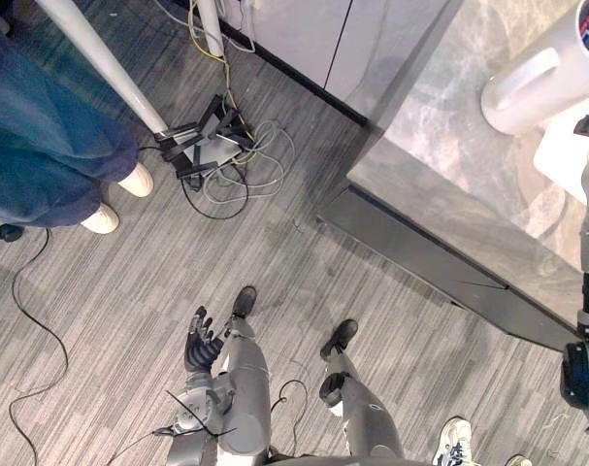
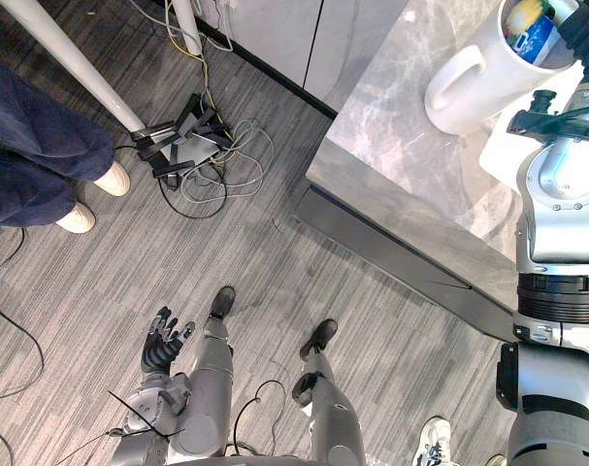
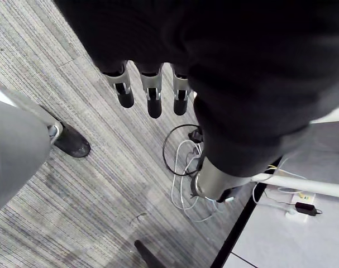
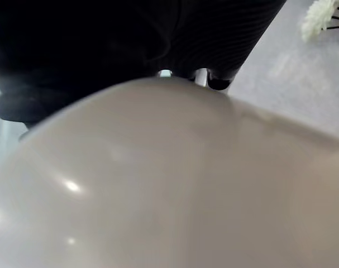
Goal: Organize washtable
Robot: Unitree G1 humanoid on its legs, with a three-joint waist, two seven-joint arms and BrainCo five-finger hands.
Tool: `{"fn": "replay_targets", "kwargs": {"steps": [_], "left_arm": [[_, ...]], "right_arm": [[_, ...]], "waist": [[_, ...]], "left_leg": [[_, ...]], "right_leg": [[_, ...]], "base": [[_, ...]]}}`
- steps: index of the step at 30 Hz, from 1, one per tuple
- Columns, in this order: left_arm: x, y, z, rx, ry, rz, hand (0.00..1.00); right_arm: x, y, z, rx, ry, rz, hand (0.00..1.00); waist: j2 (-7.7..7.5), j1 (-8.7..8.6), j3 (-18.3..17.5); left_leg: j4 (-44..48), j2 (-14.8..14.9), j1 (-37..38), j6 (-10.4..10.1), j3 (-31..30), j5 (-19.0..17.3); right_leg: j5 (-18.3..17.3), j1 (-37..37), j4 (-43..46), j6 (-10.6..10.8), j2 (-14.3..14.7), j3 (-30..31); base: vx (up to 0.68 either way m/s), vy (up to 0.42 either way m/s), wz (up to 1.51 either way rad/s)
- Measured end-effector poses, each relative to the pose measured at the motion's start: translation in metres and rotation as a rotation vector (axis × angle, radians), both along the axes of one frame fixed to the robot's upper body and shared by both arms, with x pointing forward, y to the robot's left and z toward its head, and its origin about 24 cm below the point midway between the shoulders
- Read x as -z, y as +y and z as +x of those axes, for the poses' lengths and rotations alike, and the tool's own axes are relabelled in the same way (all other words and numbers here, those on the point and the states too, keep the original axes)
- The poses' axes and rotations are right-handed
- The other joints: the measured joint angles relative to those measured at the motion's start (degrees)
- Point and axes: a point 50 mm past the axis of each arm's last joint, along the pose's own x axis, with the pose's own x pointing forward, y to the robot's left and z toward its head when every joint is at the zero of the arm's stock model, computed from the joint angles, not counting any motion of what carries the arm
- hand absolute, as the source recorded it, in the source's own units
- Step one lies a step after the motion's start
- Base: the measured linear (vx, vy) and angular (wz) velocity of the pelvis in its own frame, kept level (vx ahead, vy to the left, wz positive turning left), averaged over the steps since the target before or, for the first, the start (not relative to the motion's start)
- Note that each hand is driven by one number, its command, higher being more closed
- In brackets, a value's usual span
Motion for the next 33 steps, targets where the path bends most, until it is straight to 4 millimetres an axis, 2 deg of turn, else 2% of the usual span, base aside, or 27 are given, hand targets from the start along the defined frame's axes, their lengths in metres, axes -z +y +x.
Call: {"fn": "replay_targets", "kwargs": {"steps": [7,12,17,20,31,33], "left_arm": [[0.0003,-0.0008,-0.0001,0.000,0.001,-0.003,0.00],[0.0007,-0.0032,0.0000,-0.002,0.000,-0.012,0.00],[0.0008,-0.0036,0.0000,-0.001,0.001,-0.014,0.00],[0.0016,-0.0031,-0.0010,-0.003,0.006,-0.013,0.00],[0.0027,-0.0029,-0.0015,-0.001,0.013,-0.010,0.00],[0.0076,-0.0030,-0.0041,0.002,0.040,-0.006,0.00]], "right_arm": [[-0.0045,-0.0020,-0.0054,0.006,-0.032,0.011,0.00],[-0.0045,-0.0020,-0.0054,0.006,-0.032,0.011,0.00],[-0.0044,-0.0021,-0.0054,0.007,-0.032,0.013,0.00],[-0.0025,-0.0011,-0.0042,0.001,-0.030,0.024,0.00],[-0.0039,0.0013,-0.0071,-0.006,-0.045,0.019,0.00],[-0.0017,0.0009,-0.0065,-0.005,-0.035,0.016,0.00]], "waist": [[0.63,0.02,-0.32],[2.11,0.06,-1.51],[2.15,0.04,-1.54],[2.67,0.10,-4.88],[2.59,0.06,-5.27],[2.55,0.01,-6.40]], "left_leg": [[-0.70,0.56,0.63,0.02,0.11,0.03],[-0.68,0.48,0.71,0.00,0.16,0.06],[-0.57,0.57,0.98,0.00,0.24,0.06],[-1.04,0.63,1.65,0.02,0.39,0.01],[-1.71,1.05,3.50,0.24,1.27,-0.10],[-1.94,1.29,3.87,0.23,1.35,-0.12]], "right_leg": [[0.00,0.20,0.00,0.00,0.10,-0.39],[0.02,0.24,0.00,-0.03,0.08,-0.55],[0.02,0.50,0.00,-0.03,0.02,-0.53],[0.02,0.96,0.00,-0.03,0.10,-0.51],[0.02,2.05,0.00,-0.03,0.24,-0.29],[0.02,2.20,0.00,-0.03,0.42,-0.30]], "base": [[0.00,0.016,-0.01],[0.01,0.005,0.00],[0.00,0.008,0.00],[0.02,0.029,0.00],[0.00,0.006,-0.01],[0.03,0.012,-0.03]]}}
